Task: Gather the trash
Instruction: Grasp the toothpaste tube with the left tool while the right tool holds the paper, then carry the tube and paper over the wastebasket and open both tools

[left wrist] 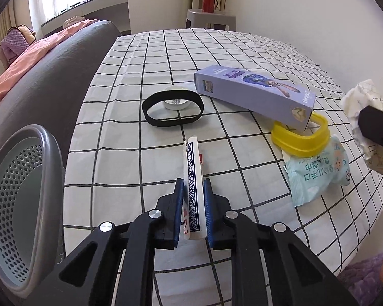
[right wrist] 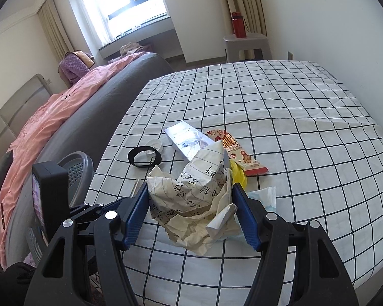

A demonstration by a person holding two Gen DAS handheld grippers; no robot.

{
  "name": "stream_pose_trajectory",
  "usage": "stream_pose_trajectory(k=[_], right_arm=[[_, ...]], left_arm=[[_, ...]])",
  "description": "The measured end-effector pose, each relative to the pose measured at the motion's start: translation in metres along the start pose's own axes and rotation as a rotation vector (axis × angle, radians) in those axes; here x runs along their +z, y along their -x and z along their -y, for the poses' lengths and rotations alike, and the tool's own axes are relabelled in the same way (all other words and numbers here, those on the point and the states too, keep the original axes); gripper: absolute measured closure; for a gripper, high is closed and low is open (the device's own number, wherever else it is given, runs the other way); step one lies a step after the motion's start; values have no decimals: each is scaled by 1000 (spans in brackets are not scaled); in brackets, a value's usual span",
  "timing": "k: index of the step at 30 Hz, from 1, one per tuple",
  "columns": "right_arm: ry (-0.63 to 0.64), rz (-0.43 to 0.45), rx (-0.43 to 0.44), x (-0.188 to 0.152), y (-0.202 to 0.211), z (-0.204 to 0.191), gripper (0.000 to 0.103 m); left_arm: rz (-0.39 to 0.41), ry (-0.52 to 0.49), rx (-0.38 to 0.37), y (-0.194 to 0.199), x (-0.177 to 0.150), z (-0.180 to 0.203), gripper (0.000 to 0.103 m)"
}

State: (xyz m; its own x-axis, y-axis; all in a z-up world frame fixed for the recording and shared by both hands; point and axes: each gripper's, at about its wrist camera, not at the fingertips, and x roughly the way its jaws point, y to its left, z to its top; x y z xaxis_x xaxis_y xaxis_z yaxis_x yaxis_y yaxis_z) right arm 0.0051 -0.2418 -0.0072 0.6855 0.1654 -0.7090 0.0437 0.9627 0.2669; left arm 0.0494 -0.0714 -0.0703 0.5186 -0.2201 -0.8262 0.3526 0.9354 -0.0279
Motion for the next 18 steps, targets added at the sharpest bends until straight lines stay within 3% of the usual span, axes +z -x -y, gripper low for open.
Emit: stream_pose_trajectory(k=[9, 18], right_arm=[[35, -14, 27, 2, -10, -26, 40], [184, -33, 117, 10, -31, -111, 40]], left_arm=[[116, 23, 50, 58, -1, -31, 87], [172, 124, 152, 99, -8, -104, 87]])
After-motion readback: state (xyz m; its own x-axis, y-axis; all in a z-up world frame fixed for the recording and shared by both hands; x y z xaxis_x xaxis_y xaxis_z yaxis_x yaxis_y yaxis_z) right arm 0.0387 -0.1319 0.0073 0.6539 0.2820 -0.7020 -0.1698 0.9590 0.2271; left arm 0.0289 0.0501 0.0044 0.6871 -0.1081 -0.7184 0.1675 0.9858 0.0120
